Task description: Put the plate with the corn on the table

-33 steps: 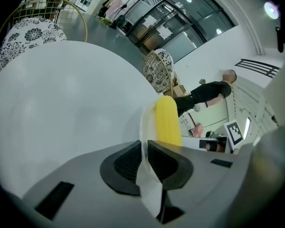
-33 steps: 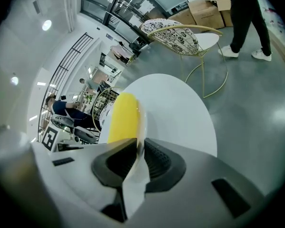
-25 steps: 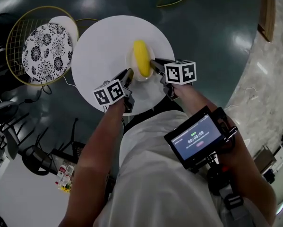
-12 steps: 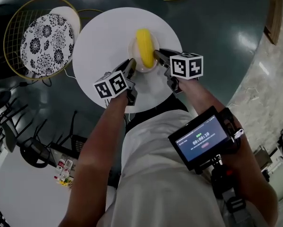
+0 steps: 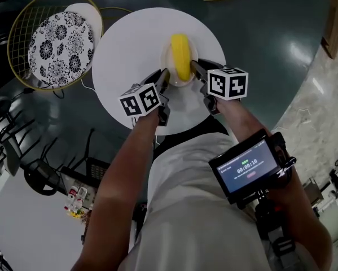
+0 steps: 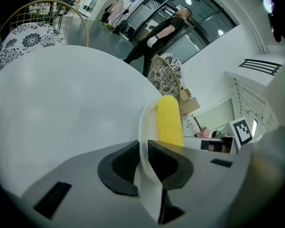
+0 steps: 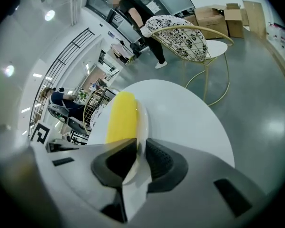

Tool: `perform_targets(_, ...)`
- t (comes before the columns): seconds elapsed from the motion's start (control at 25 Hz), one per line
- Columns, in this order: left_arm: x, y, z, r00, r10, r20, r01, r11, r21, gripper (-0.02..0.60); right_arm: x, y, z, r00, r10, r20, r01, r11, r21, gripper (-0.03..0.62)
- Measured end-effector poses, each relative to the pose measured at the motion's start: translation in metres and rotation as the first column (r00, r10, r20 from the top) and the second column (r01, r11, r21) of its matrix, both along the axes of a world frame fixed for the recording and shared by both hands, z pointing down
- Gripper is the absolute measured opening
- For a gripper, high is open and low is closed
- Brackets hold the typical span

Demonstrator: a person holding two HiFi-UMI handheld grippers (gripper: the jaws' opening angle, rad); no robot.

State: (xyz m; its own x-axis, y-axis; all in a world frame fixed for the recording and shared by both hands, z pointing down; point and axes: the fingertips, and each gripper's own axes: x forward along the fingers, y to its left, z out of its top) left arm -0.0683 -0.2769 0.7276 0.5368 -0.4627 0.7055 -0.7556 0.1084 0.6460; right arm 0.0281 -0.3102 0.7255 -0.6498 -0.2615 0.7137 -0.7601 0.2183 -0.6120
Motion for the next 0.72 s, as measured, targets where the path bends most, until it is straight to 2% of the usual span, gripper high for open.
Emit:
perform_targets(0.12, -0.001, -0.002, 0.0, 1.0, -0.015, 0.008, 0.015, 1.0, 0.001, 0.046, 0.0, -0.001, 0.001, 1.0, -0.004, -0.008, 0.004, 1.0, 0.012, 0.055)
perform_targets(0.48, -0.034, 0.0, -0.004, 0.991, -0.121, 0.058, 0.12, 0.992, 0.029, 0.046, 0.004, -0.022, -0.004, 0.999, 0.033, -0.001, -0.033, 0.997, 0.074, 0.055)
perform_targets(0.72, -0.047, 0.001, -0.016, 0.984, -0.175, 0.023, 0.173, 0.982, 0.077, 0.046, 0.005, -0.025, -0.006, 0.999, 0.044, 0.0, -0.044, 0.996, 0.077, 0.055)
